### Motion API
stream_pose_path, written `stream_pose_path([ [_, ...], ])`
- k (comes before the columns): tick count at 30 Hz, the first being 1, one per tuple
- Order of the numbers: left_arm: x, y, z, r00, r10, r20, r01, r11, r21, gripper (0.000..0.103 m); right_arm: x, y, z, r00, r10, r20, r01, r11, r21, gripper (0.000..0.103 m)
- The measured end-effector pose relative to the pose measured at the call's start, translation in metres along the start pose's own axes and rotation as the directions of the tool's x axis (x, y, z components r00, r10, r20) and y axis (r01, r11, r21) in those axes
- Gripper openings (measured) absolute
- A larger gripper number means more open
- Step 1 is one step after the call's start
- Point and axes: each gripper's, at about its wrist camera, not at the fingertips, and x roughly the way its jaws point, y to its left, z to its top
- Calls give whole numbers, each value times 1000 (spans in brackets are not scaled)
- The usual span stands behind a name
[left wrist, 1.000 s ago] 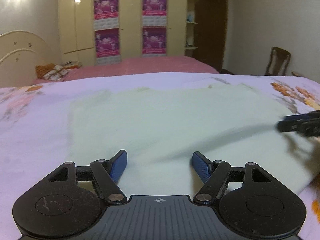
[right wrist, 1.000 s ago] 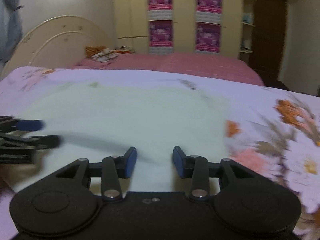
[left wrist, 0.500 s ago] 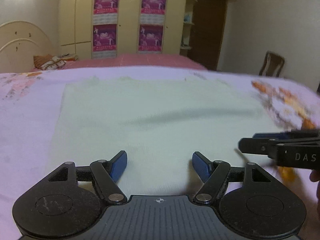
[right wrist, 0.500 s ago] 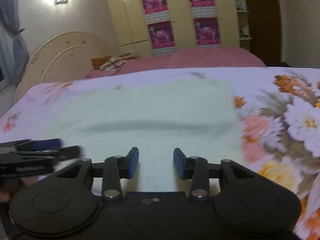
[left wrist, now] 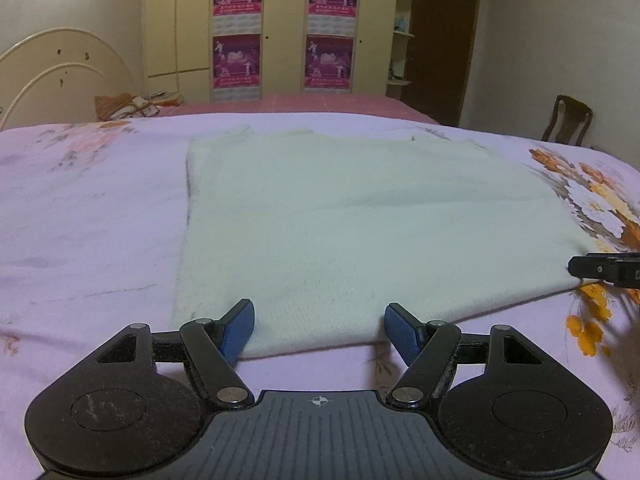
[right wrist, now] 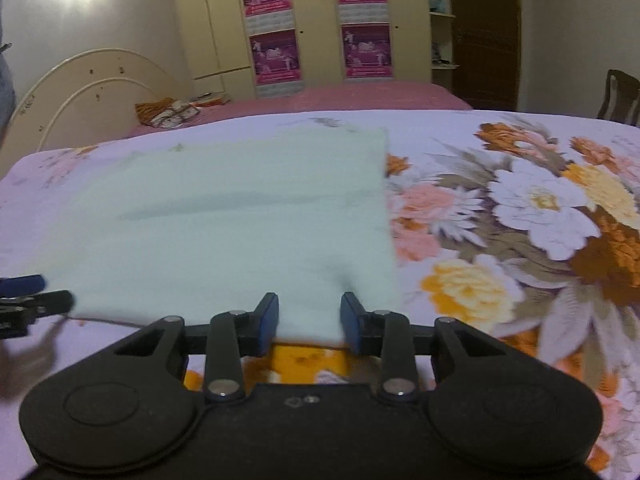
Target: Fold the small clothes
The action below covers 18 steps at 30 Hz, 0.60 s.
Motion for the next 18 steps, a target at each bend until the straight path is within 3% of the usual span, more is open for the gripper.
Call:
stream_pose_path([
  [3,0,-2,2,1000,13,-9,-13,1000,-17,72,3,14,4,1000,-22,-16,21,998,-54,36],
  [7,0,-1,1,1000,13,-11,-13,1000,-23,72,-5,18,8,999,12,32,-12,1000,-12,37],
  [10,0,-3,2,1000,14,-12,-14,1000,-13,72,7,20,0,1000,-1,-27,0,999,-41,37],
  [12,0,-3,2,1000,14,-17,-14,1000,-12,72,6,21,-1,1000,-1,-19,0,998,-63,37],
  [18,-3,-2,3,1000,22,-15,-22,1000,-15,72,2,13,4,1000,21,-21,-21,1000,-12,37],
])
